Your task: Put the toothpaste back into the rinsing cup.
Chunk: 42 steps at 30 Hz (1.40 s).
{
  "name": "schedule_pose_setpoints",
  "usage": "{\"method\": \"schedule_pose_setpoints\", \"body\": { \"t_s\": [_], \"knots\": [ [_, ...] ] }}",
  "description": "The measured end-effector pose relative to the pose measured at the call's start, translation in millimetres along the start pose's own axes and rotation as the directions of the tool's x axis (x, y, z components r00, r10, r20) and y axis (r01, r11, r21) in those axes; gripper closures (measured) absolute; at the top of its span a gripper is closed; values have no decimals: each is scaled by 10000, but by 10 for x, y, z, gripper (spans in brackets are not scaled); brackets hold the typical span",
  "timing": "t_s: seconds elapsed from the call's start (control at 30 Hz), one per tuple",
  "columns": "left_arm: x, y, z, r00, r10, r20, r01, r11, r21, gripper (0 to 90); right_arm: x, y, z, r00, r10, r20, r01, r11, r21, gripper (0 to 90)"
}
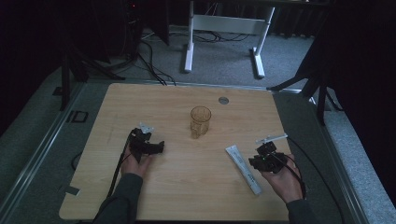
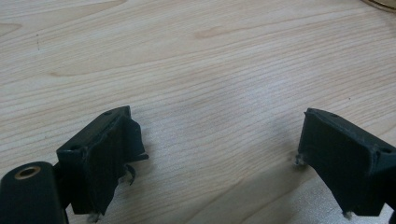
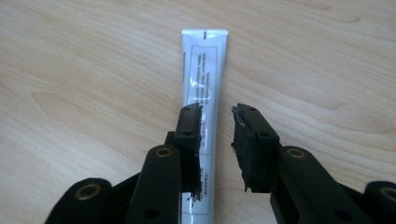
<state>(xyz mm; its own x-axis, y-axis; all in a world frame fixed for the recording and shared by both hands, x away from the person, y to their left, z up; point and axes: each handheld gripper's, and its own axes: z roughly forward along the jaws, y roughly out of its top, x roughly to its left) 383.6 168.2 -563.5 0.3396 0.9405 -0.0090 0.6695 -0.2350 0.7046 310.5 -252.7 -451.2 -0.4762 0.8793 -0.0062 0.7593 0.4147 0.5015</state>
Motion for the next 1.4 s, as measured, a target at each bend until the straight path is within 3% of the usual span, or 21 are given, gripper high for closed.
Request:
{"method": "schedule_pose_setpoints", "body": {
  "t_s": [0.43, 1.4],
  "knots": [
    [-3, -1, -1, 10000, -11, -13, 11, 10000, 5, 106, 10, 7, 113, 9987, 291, -412, -263, 9975, 659, 696],
    [-3, -1, -1, 10000, -14, -13, 14, 10000, 3, 106, 27, 52, 302, 9978, 420, -516, -330, 9858, 1648, 671]
  ]
}}
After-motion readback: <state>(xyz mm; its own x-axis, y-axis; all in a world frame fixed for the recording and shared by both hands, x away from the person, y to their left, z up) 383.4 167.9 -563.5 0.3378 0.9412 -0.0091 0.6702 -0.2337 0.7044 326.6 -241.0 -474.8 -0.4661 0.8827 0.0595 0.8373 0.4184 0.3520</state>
